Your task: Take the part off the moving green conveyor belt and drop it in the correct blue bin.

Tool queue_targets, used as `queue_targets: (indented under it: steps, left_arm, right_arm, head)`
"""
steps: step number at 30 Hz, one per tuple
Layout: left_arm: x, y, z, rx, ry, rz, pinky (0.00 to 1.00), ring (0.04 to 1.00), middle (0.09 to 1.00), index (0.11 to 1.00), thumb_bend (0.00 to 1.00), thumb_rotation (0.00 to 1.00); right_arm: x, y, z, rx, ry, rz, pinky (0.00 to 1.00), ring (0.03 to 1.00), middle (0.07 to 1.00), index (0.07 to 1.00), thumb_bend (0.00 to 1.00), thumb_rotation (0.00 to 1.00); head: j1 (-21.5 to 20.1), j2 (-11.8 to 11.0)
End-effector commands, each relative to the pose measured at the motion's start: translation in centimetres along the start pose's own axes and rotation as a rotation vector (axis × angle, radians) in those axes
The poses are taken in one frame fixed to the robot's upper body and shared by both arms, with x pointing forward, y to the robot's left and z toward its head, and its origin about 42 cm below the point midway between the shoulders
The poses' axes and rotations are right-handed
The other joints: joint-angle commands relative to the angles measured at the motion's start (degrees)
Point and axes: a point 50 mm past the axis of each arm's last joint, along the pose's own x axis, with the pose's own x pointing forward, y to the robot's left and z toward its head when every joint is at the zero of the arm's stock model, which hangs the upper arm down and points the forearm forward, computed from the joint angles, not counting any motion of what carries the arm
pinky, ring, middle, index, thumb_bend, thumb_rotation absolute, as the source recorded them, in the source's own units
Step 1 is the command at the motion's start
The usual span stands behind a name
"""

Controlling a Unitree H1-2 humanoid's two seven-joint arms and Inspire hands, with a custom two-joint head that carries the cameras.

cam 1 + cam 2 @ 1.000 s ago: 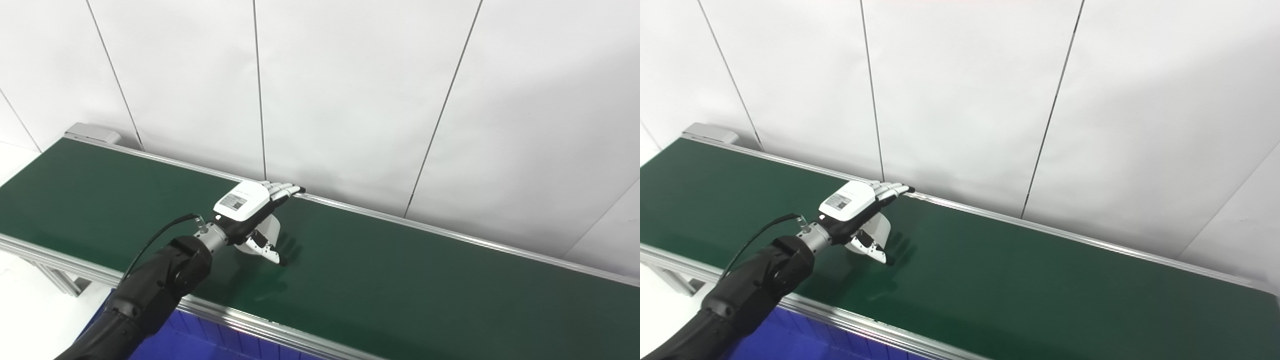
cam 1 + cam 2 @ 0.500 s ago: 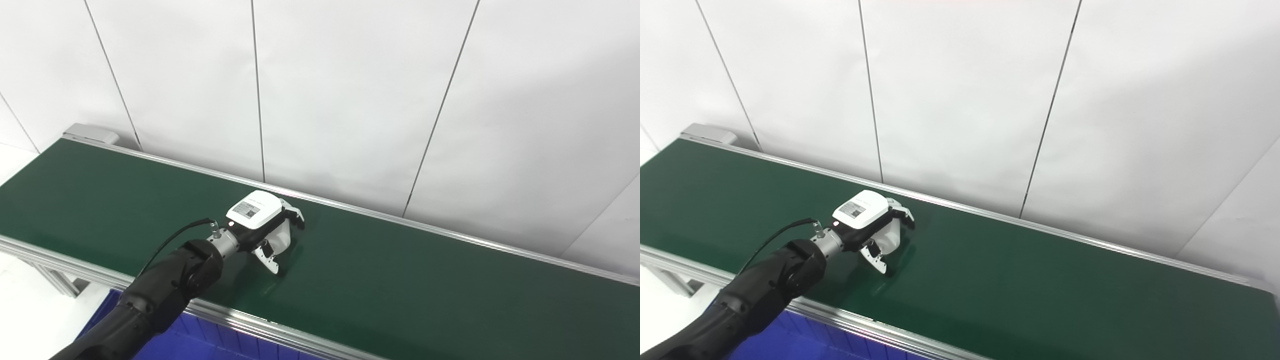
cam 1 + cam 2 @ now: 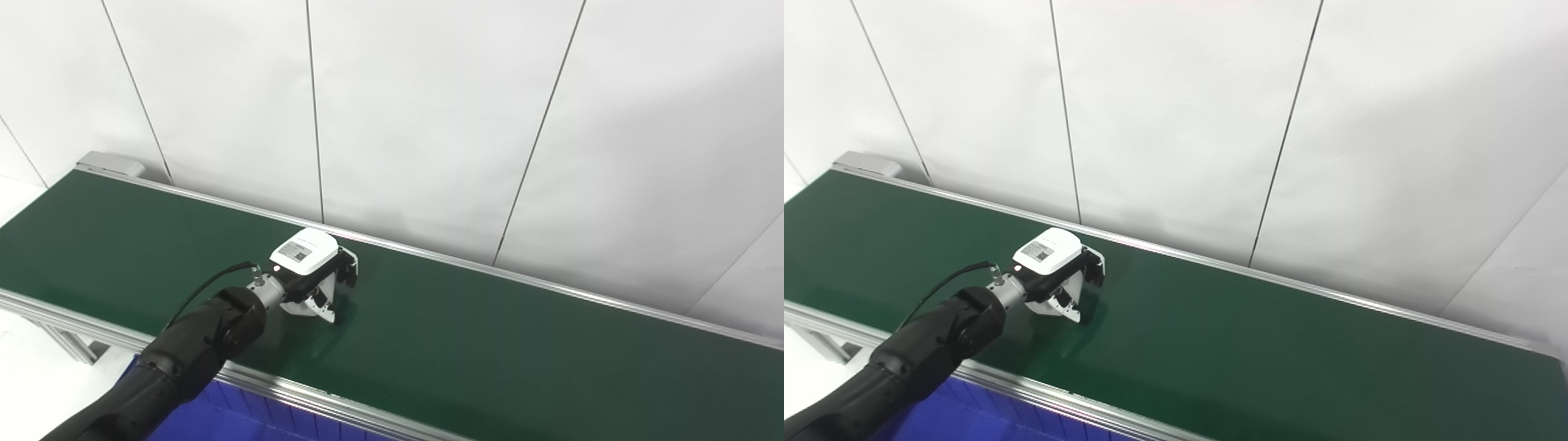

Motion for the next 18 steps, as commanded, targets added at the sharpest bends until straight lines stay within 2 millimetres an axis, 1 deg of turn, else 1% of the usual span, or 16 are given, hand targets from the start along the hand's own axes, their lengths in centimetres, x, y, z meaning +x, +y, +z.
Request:
queue_targets:
  steps: [1, 5, 10, 11, 12, 14, 16, 18]
  left_arm:
    - [0.5, 2.3, -1.4, 0.047, 0.016, 0.026, 0.40, 0.434, 0.514, 0.483, 0.50, 0.00]
    - [0.3, 2.4, -1.5, 0.052, 0.019, 0.017, 0.41, 0.443, 0.526, 0.468, 0.50, 0.00]
    - [0.1, 2.7, -1.5, 0.024, 0.012, 0.035, 0.39, 0.431, 0.535, 0.471, 0.50, 0.00]
    - [0.1, 2.8, -1.4, 0.011, 0.006, 0.045, 0.37, 0.422, 0.528, 0.482, 0.50, 0.00]
    - [0.0, 3.0, -1.3, -0.002, -0.007, 0.062, 0.33, 0.400, 0.500, 0.504, 0.50, 0.00]
    - [-0.1, 3.4, -1.0, -0.022, -0.037, 0.092, 0.30, 0.382, 0.479, 0.520, 0.50, 0.00]
    - [-0.4, 4.6, 0.2, -0.042, -0.077, 0.153, 0.28, 0.370, 0.467, 0.528, 0.50, 0.00]
    - [-1.0, 6.1, 1.5, -0.063, -0.123, 0.218, 0.28, 0.369, 0.461, 0.527, 0.50, 0.00]
  right_arm:
    - [-0.2, 0.4, 0.9, 0.015, -0.066, 0.007, 1.00, 1.000, 1.000, 1.000, 0.69, 1.00]
    - [-0.2, 0.4, 0.9, 0.003, -0.065, 0.007, 1.00, 1.000, 1.000, 1.000, 0.68, 1.00]
    - [-0.2, 0.5, 1.0, 0.003, -0.069, 0.010, 1.00, 1.000, 1.000, 1.000, 0.68, 1.00]
    - [-0.2, 0.5, 1.0, 0.000, -0.070, 0.010, 1.00, 1.000, 1.000, 1.000, 0.68, 1.00]
    - [-0.2, 0.5, 1.0, 0.003, -0.071, 0.011, 1.00, 1.000, 1.000, 1.000, 0.68, 1.00]
    - [-0.1, 0.6, 1.0, 0.013, -0.072, 0.015, 1.00, 1.000, 1.000, 1.000, 0.68, 1.00]
    - [-0.1, 0.6, 1.0, 0.016, -0.073, 0.017, 1.00, 1.000, 1.000, 1.000, 0.68, 1.00]
    - [0.0, 0.6, 1.1, 0.016, -0.077, 0.022, 1.00, 1.000, 1.000, 1.000, 0.68, 1.00]
  head:
    - [0.0, 0.0]
    - [0.2, 0.2]
    - [0.3, 0.3]
    - [0.3, 0.4]
    - [0.4, 0.4]
    - [0.6, 0.6]
    - [0.9, 0.8]
    - [1.5, 1.6]
